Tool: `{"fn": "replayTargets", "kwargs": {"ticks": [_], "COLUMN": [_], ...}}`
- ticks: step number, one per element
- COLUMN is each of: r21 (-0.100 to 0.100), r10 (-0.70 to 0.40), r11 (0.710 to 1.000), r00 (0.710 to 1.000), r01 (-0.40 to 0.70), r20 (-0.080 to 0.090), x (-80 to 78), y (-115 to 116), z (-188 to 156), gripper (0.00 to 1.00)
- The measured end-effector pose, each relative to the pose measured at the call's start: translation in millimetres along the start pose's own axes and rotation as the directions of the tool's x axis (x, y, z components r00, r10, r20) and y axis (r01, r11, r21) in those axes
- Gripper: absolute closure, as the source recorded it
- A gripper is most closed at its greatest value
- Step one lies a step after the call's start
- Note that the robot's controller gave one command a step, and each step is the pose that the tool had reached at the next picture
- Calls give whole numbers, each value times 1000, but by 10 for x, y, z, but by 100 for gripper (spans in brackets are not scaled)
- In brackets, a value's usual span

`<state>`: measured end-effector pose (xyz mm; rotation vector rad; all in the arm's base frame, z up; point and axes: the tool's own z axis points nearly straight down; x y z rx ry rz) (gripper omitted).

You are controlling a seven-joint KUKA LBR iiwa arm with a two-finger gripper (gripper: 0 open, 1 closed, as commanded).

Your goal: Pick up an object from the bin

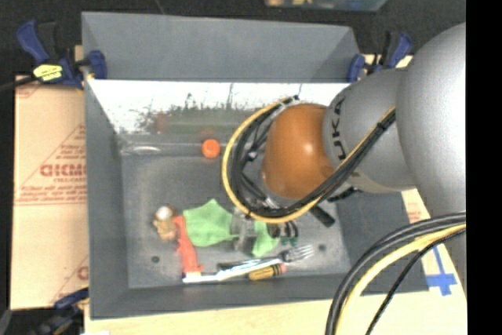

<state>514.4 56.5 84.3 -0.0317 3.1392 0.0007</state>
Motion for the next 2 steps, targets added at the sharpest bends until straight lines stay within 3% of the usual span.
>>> {"fn": "replayTargets", "kwargs": {"ticks": [2], "r21": [0], "r10": [-1], "r11": [1000], "r00": [1000], "r01": [1], "r20": [2], "x": [-9], "y": [-2], "z": [-479], "gripper": [100]}}
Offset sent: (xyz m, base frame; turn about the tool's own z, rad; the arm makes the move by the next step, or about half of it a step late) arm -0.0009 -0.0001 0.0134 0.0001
